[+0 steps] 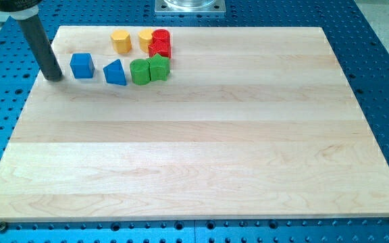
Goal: Slightly push the cube to the right
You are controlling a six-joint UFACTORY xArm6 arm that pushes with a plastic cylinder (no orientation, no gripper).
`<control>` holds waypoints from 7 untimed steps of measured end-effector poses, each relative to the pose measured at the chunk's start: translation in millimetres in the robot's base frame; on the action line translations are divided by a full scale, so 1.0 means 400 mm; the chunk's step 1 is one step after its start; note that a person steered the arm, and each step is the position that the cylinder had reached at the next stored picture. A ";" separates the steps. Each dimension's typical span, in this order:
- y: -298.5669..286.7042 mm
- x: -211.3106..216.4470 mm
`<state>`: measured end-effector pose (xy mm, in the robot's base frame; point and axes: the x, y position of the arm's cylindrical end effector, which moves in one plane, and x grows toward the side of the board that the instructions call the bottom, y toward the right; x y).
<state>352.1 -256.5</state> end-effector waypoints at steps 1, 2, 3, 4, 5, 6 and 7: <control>0.092 -0.032; 0.121 -0.077; 0.055 -0.109; 0.038 -0.149; 0.078 -0.149; 0.121 -0.149; 0.146 -0.149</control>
<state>292.5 -198.0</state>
